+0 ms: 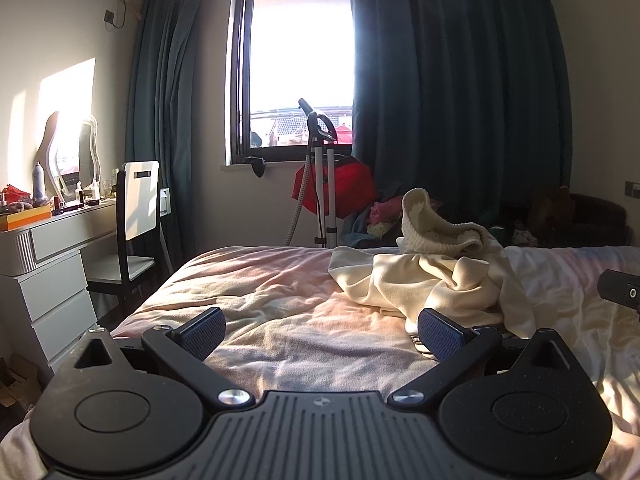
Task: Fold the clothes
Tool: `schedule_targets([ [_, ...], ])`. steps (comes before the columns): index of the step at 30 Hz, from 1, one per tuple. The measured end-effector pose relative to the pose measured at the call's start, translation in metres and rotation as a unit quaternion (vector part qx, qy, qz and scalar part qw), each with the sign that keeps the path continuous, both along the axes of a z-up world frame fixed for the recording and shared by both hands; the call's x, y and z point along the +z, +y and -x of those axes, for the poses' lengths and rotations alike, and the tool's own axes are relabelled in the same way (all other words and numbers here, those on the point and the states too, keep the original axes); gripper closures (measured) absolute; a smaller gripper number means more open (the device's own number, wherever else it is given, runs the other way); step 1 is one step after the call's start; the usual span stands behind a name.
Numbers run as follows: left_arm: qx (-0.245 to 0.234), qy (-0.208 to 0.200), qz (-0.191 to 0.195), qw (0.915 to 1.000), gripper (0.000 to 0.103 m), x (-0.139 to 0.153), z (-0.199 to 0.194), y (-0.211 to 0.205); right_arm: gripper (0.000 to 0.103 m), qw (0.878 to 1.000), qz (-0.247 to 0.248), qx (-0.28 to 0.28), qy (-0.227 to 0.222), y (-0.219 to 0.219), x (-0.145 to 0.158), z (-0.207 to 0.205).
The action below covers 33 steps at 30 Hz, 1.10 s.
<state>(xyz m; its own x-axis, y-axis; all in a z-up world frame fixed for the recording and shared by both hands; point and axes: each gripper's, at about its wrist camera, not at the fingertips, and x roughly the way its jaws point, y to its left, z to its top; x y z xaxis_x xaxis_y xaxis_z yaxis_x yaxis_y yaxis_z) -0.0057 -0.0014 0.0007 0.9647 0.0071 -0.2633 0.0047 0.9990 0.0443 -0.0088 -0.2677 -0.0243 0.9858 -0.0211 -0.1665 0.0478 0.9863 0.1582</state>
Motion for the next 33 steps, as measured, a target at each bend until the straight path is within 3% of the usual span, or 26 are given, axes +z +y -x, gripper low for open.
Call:
schedule_targets([
  [15, -0.008, 0.017, 0.006, 0.9998, 0.000, -0.001, -0.005, 0.003, 0.000, 1.000, -0.006, -0.012, -0.005, 0.001, -0.005, -0.002],
  [20, -0.008, 0.032, 0.019, 0.9993, 0.000, -0.003, -0.014, 0.012, 0.000, 0.999, -0.019, -0.018, -0.026, -0.003, 0.021, -0.006],
  [27, -0.072, 0.054, 0.077, 0.9930, 0.000, -0.011, -0.032, 0.020, 0.000, 0.999, -0.042, -0.021, -0.023, -0.032, 0.069, -0.022],
  [30, -0.098, 0.071, 0.078, 0.9896, 0.000, -0.017, -0.051, 0.006, 0.000, 0.999, -0.027, -0.037, -0.024, -0.046, 0.063, -0.023],
  [33, -0.113, 0.100, 0.084, 0.9850, 0.000, -0.022, -0.088, -0.013, 0.000, 0.998, -0.041, -0.043, 0.002, -0.057, 0.046, -0.031],
])
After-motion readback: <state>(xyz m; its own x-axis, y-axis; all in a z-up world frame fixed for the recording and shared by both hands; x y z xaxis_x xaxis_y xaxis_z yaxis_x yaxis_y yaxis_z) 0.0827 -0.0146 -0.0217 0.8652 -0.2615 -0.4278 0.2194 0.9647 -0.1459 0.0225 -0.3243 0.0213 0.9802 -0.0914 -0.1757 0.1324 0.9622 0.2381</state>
